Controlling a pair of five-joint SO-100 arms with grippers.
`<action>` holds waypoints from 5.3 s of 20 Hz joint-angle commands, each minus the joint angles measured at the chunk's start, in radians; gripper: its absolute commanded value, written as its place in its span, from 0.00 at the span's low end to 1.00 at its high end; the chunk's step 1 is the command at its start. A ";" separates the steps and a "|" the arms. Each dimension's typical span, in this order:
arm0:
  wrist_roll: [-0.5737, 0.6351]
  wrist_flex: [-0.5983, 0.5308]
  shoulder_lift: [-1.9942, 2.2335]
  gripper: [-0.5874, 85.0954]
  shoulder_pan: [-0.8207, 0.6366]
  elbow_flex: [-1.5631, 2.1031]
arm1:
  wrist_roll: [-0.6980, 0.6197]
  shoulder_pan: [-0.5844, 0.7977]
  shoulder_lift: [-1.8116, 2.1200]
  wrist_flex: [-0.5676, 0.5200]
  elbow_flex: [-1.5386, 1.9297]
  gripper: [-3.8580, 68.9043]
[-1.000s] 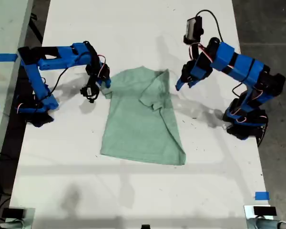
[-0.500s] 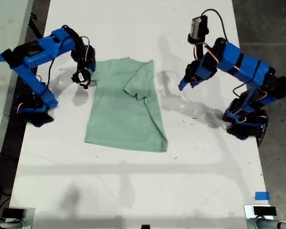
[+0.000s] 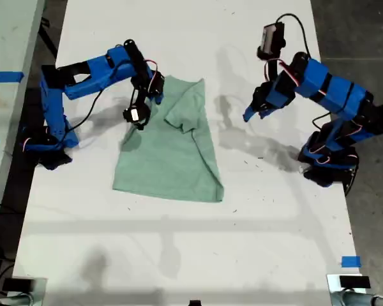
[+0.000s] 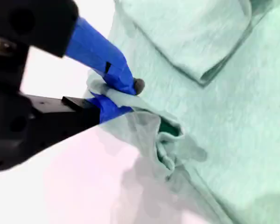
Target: Fold tshirt
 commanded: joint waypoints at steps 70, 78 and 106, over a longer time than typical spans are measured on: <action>-0.698 -0.359 0.996 0.32 0.592 1.040 | 0.330 -0.591 -0.492 -0.471 -0.106 0.03; -0.699 -0.365 1.008 0.32 0.595 1.039 | 0.339 -0.574 -0.900 -0.400 -0.638 0.03; -0.945 -0.244 0.973 0.33 0.712 1.103 | 0.167 -0.342 -0.436 0.051 -0.514 0.37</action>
